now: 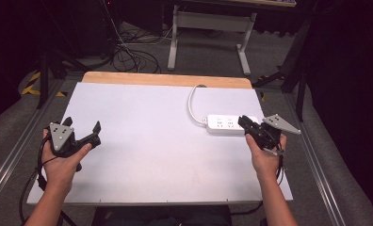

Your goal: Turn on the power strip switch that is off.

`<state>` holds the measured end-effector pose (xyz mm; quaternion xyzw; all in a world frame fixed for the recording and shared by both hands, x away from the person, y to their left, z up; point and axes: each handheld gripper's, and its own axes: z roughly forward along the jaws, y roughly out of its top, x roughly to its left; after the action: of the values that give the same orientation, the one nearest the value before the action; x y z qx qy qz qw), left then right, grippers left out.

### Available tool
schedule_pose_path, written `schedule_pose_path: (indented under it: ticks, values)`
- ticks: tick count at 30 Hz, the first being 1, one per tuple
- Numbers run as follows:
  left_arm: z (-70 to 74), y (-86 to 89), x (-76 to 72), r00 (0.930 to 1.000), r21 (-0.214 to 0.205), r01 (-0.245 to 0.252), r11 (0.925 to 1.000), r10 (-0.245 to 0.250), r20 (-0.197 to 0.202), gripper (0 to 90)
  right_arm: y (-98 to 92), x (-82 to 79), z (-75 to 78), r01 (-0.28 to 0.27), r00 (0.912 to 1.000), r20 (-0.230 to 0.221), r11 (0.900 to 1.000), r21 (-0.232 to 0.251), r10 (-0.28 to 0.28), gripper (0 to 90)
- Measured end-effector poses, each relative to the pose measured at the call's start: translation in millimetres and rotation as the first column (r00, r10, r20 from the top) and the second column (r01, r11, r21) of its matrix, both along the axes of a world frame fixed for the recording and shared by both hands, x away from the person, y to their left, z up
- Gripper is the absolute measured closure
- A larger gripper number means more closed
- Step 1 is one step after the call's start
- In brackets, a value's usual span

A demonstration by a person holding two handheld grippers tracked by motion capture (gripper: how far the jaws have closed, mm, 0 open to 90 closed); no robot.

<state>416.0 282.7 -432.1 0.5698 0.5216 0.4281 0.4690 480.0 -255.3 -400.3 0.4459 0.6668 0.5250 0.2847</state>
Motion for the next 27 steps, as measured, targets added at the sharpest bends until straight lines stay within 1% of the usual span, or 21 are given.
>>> schedule_pose_path:
  ticks: [3, 4, 5, 8, 11, 14, 15, 16, 18, 19, 21, 23, 24, 25, 27]
  values:
    - [0.1, -0.4, 0.0, 1.0000, 0.004, 0.003, 1.0000, -0.003, -0.001, 10.2, 0.1, -3.3, -1.3, -0.006, 0.9999, 0.011, 1.0000, -0.008, 0.006, 74.4]
    - [0.2, -0.5, -0.1, 1.0000, 0.005, 0.003, 1.0000, -0.003, -0.002, 10.3, 0.6, -3.8, -1.5, 0.000, 0.9999, 0.017, 0.9999, -0.010, 0.001, 70.9]
    - [0.2, -0.4, -0.1, 1.0000, 0.006, 0.004, 1.0000, -0.004, -0.003, 10.3, 0.6, -3.8, -1.5, 0.000, 0.9999, 0.017, 0.9999, -0.010, 0.001, 70.9]
    - [0.1, -0.3, 0.1, 1.0000, 0.004, 0.002, 1.0000, -0.002, -0.002, 10.2, 1.5, -4.0, -1.4, 0.008, 0.9995, 0.030, 0.9999, -0.007, -0.008, 65.8]
    - [0.0, 0.0, 0.2, 1.0000, 0.002, 0.000, 1.0000, 0.000, -0.001, 10.3, 1.0, -3.7, -1.6, 0.026, 0.9984, 0.049, 0.9996, 0.007, -0.026, 57.1]
    - [0.0, 0.0, 0.1, 1.0000, 0.002, 0.000, 1.0000, 0.000, -0.001, 10.3, -1.3, -3.9, -1.6, 0.035, 0.9969, 0.070, 0.9991, 0.026, -0.036, 52.2]
    - [0.0, 0.0, 0.2, 1.0000, 0.002, 0.001, 1.0000, -0.001, -0.001, 10.3, -1.6, -3.9, -1.7, 0.048, 0.9958, 0.076, 0.9983, 0.032, -0.051, 48.8]
    - [0.0, 0.0, 0.2, 1.0000, 0.003, 0.001, 1.0000, -0.001, -0.001, 10.2, -2.0, -3.8, -1.9, 0.053, 0.9948, 0.085, 0.9977, 0.042, -0.056, 46.3]
    - [-0.1, -0.1, 0.4, 1.0000, 0.002, 0.000, 1.0000, 0.000, 0.000, 10.3, -2.9, -3.7, -3.2, 0.048, 0.9915, 0.118, 0.9976, 0.049, -0.054, 43.2]
    - [0.0, 0.1, 0.3, 1.0000, 0.003, 0.000, 1.0000, 0.000, -0.001, 10.3, -2.6, -4.0, -3.9, 0.051, 0.9889, 0.137, 0.9974, 0.051, -0.058, 40.1]
    - [-0.2, 0.2, 0.3, 1.0000, 0.001, -0.001, 1.0000, 0.001, 0.001, 10.3, -1.6, -3.7, -4.7, 0.060, 0.9861, 0.152, 0.9966, 0.056, -0.068, 30.7]
    - [-0.2, 0.3, 0.3, 1.0000, 0.000, -0.002, 1.0000, 0.002, 0.001, 10.3, 0.2, -3.8, -6.3, 0.088, 0.9793, 0.178, 0.9948, 0.052, -0.096, 14.7]
    - [-0.2, 0.3, 0.4, 1.0000, -0.001, -0.002, 1.0000, 0.002, 0.001, 10.2, 1.3, -3.8, -7.7, 0.100, 0.9761, 0.189, 0.9935, 0.054, -0.108, 8.6]
    - [-0.2, 0.2, 0.5, 1.0000, -0.002, -0.002, 1.0000, 0.002, 0.000, 10.3, 1.7, -4.0, -9.1, 0.100, 0.9755, 0.191, 0.9936, 0.051, -0.108, 5.3]
    - [-0.2, 0.2, 0.6, 1.0000, -0.001, -0.001, 1.0000, 0.001, 0.000, 10.2, 1.5, -4.8, -11.0, 0.092, 0.9746, 0.200, 0.9943, 0.053, -0.101, 3.6]
